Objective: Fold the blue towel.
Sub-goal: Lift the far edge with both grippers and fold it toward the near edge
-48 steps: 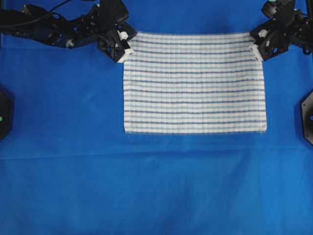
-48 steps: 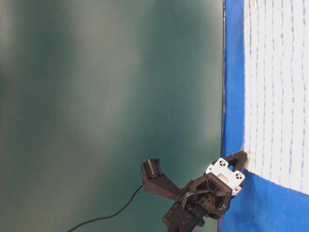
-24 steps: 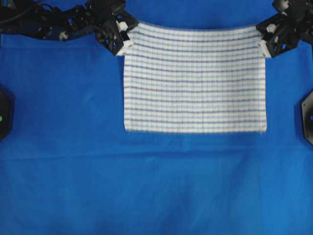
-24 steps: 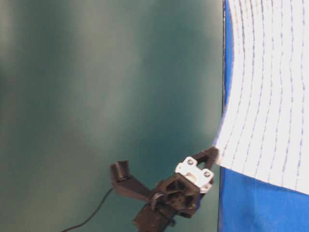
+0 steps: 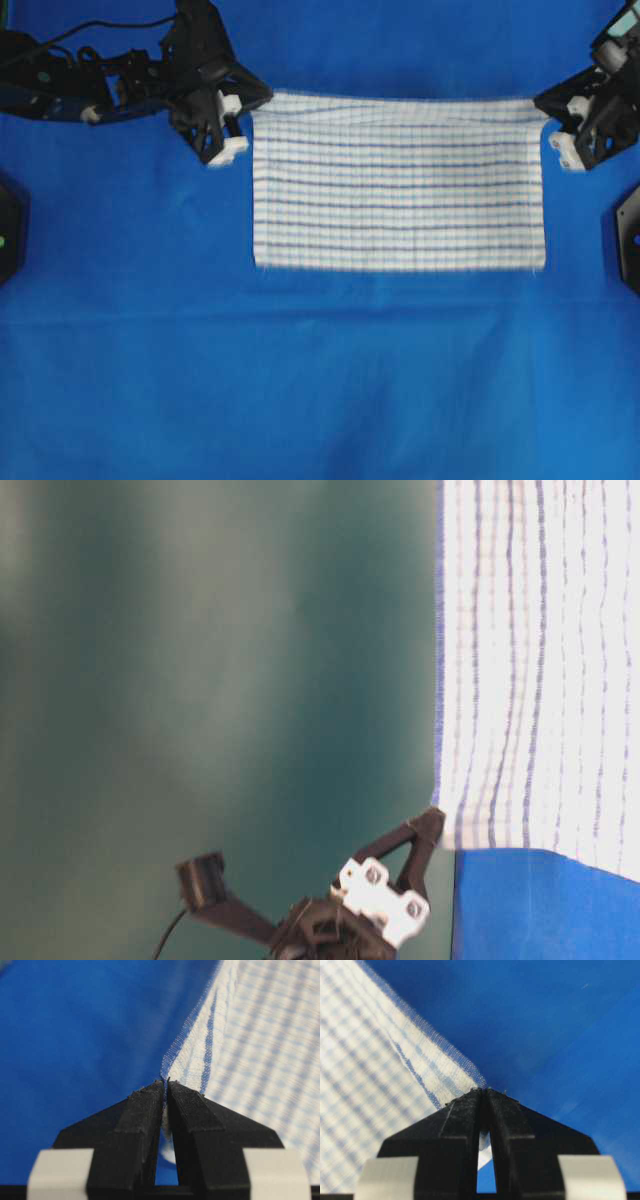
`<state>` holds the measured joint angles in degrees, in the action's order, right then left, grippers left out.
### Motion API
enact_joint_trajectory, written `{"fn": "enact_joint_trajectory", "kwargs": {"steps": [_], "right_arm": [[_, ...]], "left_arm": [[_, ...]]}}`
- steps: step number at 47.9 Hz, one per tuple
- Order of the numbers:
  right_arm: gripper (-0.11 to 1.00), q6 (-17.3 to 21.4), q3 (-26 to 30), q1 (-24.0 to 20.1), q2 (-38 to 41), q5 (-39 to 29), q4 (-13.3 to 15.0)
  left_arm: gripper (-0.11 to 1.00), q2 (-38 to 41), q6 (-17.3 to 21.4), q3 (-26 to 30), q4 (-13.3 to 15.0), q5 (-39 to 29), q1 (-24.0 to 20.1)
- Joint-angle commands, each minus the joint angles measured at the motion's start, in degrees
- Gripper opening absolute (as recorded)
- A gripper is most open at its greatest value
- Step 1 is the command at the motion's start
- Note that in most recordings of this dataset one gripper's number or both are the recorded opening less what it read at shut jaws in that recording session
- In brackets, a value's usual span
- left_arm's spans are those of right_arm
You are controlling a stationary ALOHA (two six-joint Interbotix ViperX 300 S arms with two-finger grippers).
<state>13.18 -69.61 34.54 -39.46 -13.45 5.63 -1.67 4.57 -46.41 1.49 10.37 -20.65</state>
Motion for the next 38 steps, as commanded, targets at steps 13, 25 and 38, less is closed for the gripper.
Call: {"fn": "enact_joint_trajectory", "kwargs": {"steps": [13,25,38], "right_arm": [[0.06,6.9,0.1,-14.2,-3.8,-7.1,-1.9],[0.06,13.0,-0.1,-21.5,-1.7,-10.3,-2.0],[0.06,16.9,-0.6,-26.4,-0.3,-11.4,-2.0]], "left_arm": [[0.02,-4.7,-1.2,-4.5,-0.1,1.4,10.2],[0.02,-4.1,-2.9,-4.6,0.0,2.7,16.3],[0.02,-2.4,-6.0,-5.0,0.0,3.5,19.2]]}}
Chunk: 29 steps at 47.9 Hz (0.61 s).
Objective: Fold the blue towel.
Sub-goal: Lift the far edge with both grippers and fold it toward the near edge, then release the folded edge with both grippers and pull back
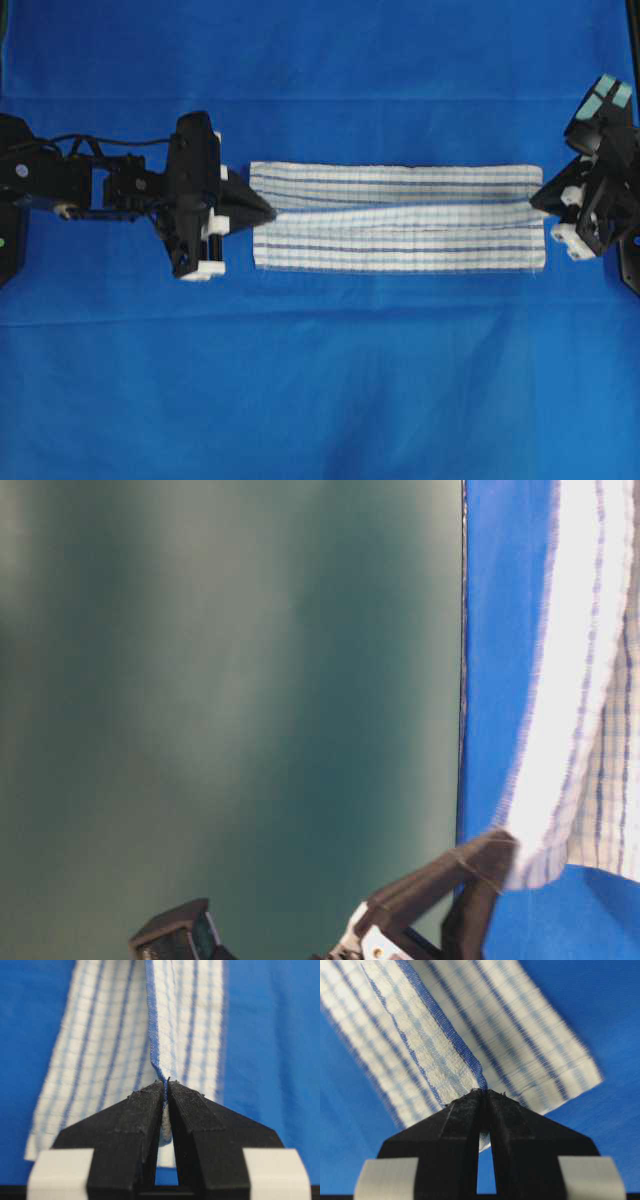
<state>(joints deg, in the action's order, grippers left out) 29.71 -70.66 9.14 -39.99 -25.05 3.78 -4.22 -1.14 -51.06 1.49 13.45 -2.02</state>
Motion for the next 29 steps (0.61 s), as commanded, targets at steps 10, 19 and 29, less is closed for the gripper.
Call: {"fn": "enact_joint_trajectory", "kwargs": {"steps": [10,19,29], "right_arm": [[0.06,1.9,0.4,-1.7,0.3,0.1,-0.2],[0.06,2.1,0.4,-2.0,0.3,0.5,-0.2],[0.07,2.0,0.5,-2.4,0.3,1.3,0.1]], "left_arm": [[0.02,2.8,-0.3,0.3,0.0,1.3,0.4],[0.03,2.7,-0.3,-0.1,0.1,1.4,-0.2],[0.12,2.5,-0.2,-0.2,0.1,1.4,-0.3]]}}
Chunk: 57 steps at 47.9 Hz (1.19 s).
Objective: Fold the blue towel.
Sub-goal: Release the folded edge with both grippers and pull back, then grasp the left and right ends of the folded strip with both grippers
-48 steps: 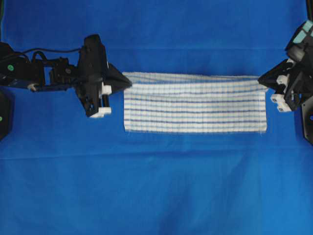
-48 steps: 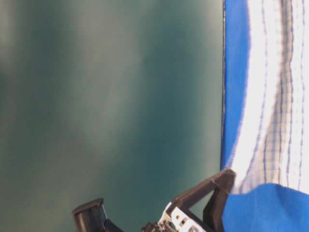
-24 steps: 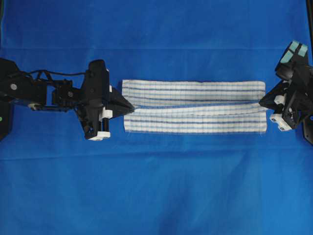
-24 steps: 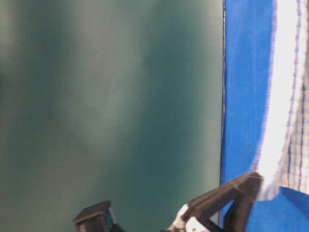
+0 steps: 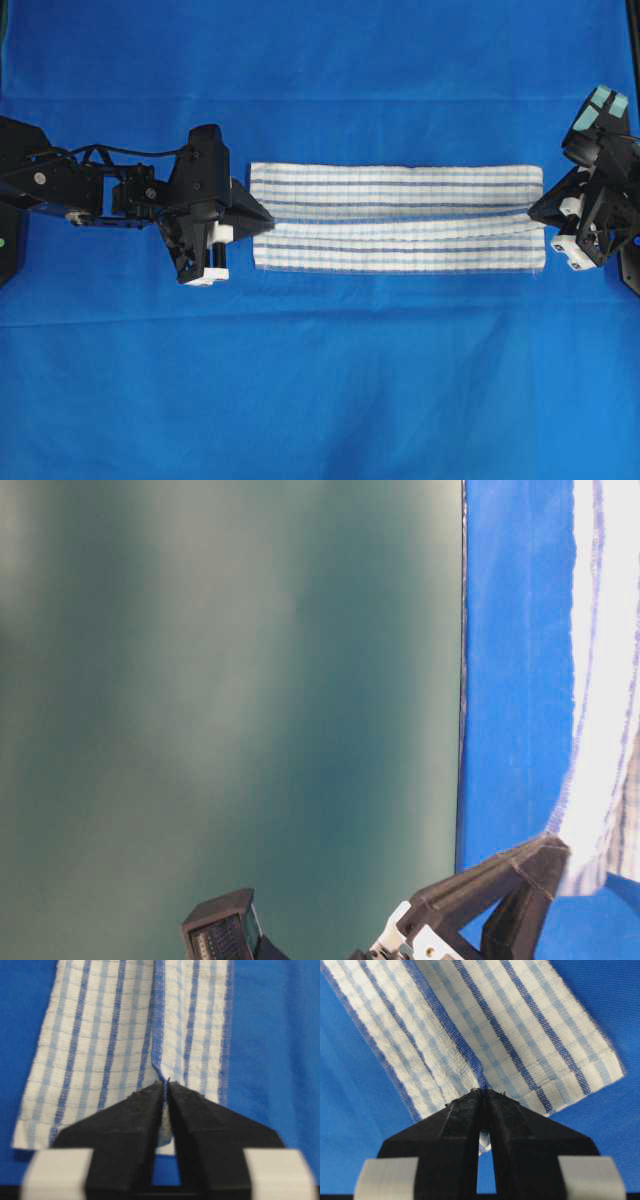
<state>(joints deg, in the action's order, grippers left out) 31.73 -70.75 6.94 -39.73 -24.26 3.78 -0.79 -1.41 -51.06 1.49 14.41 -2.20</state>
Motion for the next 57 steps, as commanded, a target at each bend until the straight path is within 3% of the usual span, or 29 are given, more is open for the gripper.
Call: {"fn": "enact_joint_trajectory", "kwargs": {"steps": [1,9,12,16,26,40,57], "right_arm": [[0.09,-0.1,0.7,-0.2,0.1,0.5,0.3],[0.55,-0.1,1.3,-0.1,-0.4,0.4,4.0],[0.67,0.1,1.7,0.6,-0.7,0.4,5.4],[0.63,0.1,1.8,2.6,-0.9,0.4,6.4],[0.61,0.0,1.9,9.8,1.2,0.3,8.7],[0.62,0.0,2.5,11.4,6.5,1.1,10.9],[0.62,0.0,2.2,17.9,17.5,9.2,15.6]], "left_arm": [[0.17,-0.9,0.3,-0.2,0.1,0.4,-0.1],[0.54,-2.2,1.3,0.2,0.0,0.0,-1.4],[0.64,-2.8,1.4,0.3,-0.1,0.0,-2.0],[0.70,-3.3,1.4,0.2,-0.1,0.0,-3.5],[0.70,-2.9,1.4,1.0,-0.1,-1.1,-6.8],[0.70,-0.6,1.5,2.6,-0.2,-2.5,-7.6],[0.70,9.0,4.5,5.9,-0.1,-2.0,-11.5]]}}
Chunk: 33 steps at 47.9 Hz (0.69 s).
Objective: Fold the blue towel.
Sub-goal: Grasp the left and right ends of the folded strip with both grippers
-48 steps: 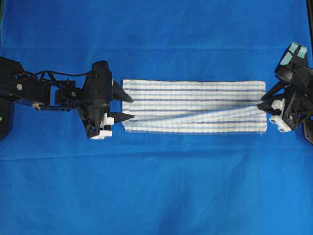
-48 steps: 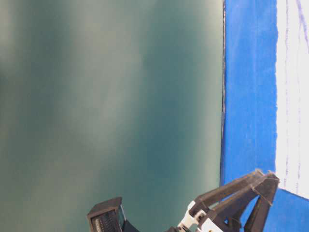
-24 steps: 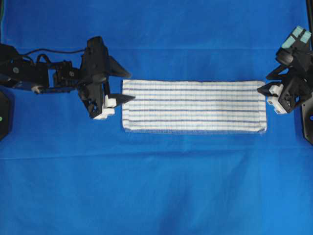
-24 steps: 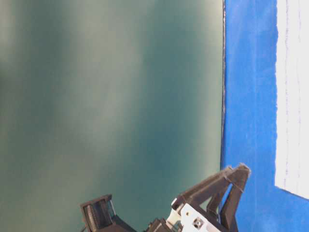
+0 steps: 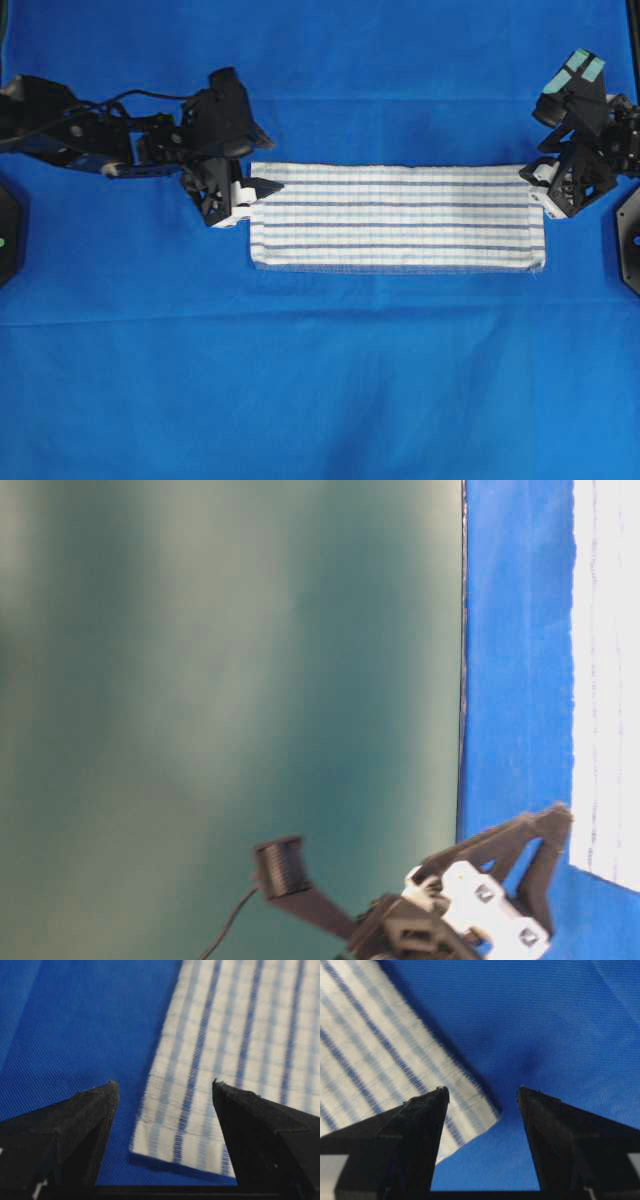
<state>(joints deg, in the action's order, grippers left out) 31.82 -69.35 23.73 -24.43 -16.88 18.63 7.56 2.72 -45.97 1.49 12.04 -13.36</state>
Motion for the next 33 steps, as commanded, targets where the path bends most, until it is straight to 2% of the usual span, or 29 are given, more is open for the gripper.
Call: {"fn": "enact_joint_trajectory", "kwargs": {"steps": [1,13,17,20,25,31,33], "right_arm": [[0.62,-0.1,0.8,1.2,2.9,2.2,0.8],[0.61,-0.3,0.9,1.4,7.0,4.2,1.0],[0.59,-0.3,0.7,1.4,7.5,4.3,1.0],[0.55,-0.4,0.6,1.4,7.6,4.3,0.9],[0.38,-0.4,0.6,0.9,7.6,4.3,0.9],[0.04,-0.4,0.6,-0.1,7.6,4.3,0.8],[0.03,-0.4,0.6,-0.1,7.6,4.3,0.6]], "left_arm": [[0.70,1.1,0.4,0.9,-0.1,0.4,-0.4],[0.69,2.5,0.5,0.3,-0.1,-0.2,-0.8],[0.63,2.7,0.4,0.4,-0.1,-1.3,-1.0],[0.53,2.8,0.4,0.4,-0.1,-2.7,-1.1],[0.29,3.1,-0.1,0.6,-0.1,-5.0,-1.1],[0.06,3.0,-0.4,0.6,-0.1,-5.9,-1.0],[0.03,3.1,-0.4,0.6,-0.1,-5.9,-1.0]]}}
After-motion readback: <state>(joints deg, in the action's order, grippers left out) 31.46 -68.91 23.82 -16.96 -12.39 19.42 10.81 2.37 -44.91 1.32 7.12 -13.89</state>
